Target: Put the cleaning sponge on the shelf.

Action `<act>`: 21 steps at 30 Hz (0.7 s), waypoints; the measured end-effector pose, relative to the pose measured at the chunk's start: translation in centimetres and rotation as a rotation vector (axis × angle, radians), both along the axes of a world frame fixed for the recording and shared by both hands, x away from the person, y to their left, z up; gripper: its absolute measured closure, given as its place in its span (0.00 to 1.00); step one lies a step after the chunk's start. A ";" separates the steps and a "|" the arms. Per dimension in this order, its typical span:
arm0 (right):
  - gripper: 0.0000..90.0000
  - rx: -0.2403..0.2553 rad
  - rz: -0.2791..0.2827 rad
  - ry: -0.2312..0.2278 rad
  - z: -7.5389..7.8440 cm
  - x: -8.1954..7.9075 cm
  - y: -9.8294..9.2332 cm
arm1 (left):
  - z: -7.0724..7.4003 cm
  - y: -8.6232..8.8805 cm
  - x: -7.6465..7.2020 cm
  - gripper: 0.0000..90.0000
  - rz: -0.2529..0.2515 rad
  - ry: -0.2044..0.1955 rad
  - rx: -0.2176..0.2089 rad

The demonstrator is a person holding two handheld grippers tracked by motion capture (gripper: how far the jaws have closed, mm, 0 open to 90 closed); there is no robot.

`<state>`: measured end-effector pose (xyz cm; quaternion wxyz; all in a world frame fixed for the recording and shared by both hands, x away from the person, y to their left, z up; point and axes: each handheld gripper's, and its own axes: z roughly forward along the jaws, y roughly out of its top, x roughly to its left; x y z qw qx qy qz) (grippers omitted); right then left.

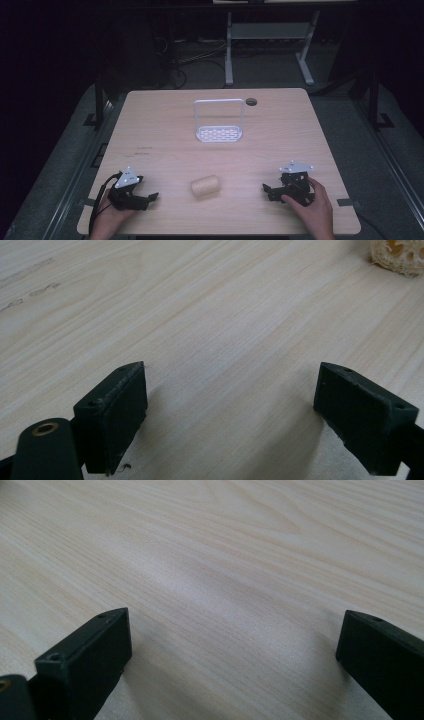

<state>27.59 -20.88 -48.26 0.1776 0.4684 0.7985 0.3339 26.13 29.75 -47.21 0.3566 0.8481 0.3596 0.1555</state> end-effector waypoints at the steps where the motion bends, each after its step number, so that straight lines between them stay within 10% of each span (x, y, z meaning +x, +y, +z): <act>1: 0.01 0.000 0.000 0.000 0.0 0.0 0.0 | 0.1 0.0 0.0 0.15 -0.005 -0.004 0.000; 21: 0.01 -0.001 0.000 0.000 0.0 0.0 0.0 | 1.3 -1.4 -0.5 0.15 -0.066 -0.025 -0.028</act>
